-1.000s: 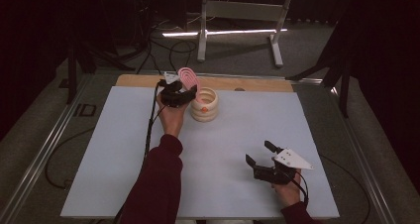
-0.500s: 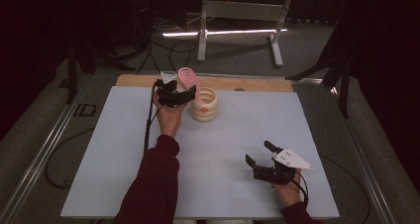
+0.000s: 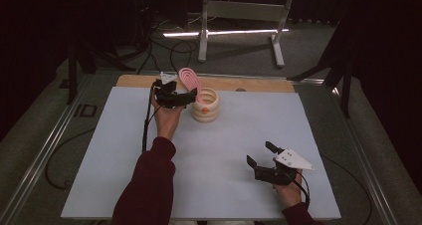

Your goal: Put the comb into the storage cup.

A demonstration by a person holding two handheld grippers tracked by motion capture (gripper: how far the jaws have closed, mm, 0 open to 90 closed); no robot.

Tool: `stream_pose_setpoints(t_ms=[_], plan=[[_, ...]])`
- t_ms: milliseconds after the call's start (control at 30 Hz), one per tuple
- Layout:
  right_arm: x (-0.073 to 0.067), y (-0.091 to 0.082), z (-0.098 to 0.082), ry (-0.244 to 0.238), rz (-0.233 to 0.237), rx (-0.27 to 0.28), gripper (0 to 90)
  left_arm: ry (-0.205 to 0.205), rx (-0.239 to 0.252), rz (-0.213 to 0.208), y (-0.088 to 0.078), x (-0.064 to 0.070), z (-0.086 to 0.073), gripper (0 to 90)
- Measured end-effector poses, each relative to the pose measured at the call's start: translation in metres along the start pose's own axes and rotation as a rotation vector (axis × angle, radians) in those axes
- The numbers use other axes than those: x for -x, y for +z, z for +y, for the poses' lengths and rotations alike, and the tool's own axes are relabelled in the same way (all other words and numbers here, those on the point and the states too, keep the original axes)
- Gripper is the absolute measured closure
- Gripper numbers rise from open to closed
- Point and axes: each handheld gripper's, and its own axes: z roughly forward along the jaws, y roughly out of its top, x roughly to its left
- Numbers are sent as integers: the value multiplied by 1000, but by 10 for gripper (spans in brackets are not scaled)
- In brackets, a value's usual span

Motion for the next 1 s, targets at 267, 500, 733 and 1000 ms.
stream_pose_setpoints(t_ms=[267, 500, 733, 1000], plan=[[-1, 0, 0, 2, 2, -1, 135, 40, -3, -5, -11, 0, 5, 9], [-1, 0, 1, 0, 2, 3, 135, 67, 0, -17, -22, 2, 7, 5], [1, -1, 1, -2, -1, 5, 135, 138, -6, -27, -37, 4, 6, 5], [1, 0, 1, -3, -3, 2, 133, 186, -10, -66, -56, 1, -2, 5]])
